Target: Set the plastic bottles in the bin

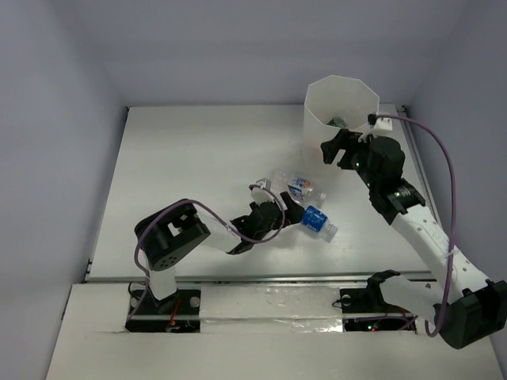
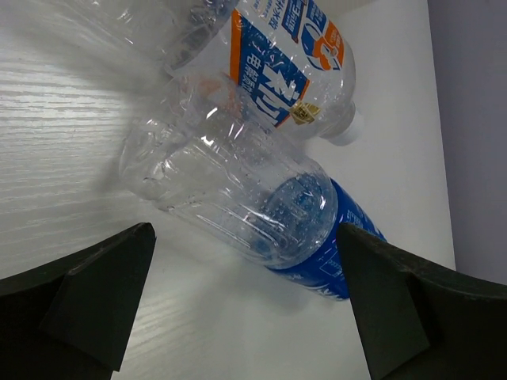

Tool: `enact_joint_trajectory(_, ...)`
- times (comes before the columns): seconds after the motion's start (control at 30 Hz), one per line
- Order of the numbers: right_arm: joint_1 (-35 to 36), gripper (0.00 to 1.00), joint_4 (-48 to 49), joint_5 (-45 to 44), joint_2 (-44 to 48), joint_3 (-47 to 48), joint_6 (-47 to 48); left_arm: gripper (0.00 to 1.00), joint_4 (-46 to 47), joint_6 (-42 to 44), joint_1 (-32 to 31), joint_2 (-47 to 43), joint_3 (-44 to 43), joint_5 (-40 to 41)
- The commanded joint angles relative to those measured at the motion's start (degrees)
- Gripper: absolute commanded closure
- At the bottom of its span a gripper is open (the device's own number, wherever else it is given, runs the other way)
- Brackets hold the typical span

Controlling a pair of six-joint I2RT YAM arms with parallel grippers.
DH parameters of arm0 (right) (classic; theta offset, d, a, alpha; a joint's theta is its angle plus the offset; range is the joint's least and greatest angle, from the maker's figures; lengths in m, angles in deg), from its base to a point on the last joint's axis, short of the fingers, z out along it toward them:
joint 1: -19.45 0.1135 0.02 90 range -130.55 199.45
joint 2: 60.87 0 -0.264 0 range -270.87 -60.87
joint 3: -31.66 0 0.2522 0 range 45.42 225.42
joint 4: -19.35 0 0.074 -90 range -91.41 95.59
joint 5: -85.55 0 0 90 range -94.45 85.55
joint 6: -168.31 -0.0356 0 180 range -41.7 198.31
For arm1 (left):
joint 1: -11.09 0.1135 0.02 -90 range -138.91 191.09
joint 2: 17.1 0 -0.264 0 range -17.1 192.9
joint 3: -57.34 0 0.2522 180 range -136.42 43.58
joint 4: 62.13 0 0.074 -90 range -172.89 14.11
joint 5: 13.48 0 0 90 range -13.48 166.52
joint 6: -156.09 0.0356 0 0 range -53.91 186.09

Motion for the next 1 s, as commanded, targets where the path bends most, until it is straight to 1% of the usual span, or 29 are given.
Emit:
enact_joint_trajectory(0.0,1.2,0.16,4.6,2.9,5.6,-4.2,-1.6,0.01,2.2,-3.1,-0.1,1.0,-2.3,2.9)
enact_joint_trajectory(0.13,4.2,0.16,5.4,4.6,7.5,-9.8,-2.8,0.01,-1.8,-4.7,-0.1,2.7,-5.2,5.9)
enact_joint_trajectory(0.27,6.6,0.15,5.4,4.6,7.4,-12.2,-3.3,0.01,-5.5,-5.4,-0.1,3.6,-7.2,8.8)
enact_joint_trajectory(0.3,7.4,0.15,7.1,5.1,7.4,-12.7,-3.4,0.01,-6.0,-5.1,-0.1,4.2,-7.9,9.1)
enact_joint_trajectory(0.33,8.1,0.14,7.4,5.2,7.1,-13.1,-3.6,0.01,-8.6,-5.0,-0.1,4.6,-8.6,9.8)
enact_joint_trajectory(0.4,8.1,0.14,7.5,5.8,6.9,-13.9,-3.7,0.01,-11.0,-4.6,-0.1,5.8,-10.8,10.3)
enact_joint_trajectory(0.57,9.4,0.13,7.1,6.5,8.3,-15.0,-3.8,0.01,-15.6,-3.0,-0.1,7.0,-11.8,11.7)
enact_joint_trajectory(0.67,9.4,0.13,6.4,6.5,9.6,-14.8,-3.4,0.05,-17.2,-1.5,-0.1,6.7,-11.3,11.9)
enact_joint_trajectory(0.77,9.4,0.12,6.2,6.5,9.8,-14.3,-3.0,0.15,-17.6,0.1,-0.1,5.4,-9.3,11.7)
enact_joint_trajectory(0.87,9.4,0.12,6.2,8.1,9.6,-14.6,-3.2,0.19,-18.7,1.2,-0.1,3.6,-7.3,12.5)
enact_joint_trajectory(0.97,9.4,0.12,6.3,8.7,9.7,-15.2,-3.5,0.26,-19.2,2.1,-0.1,1.8,-4.7,14.7)
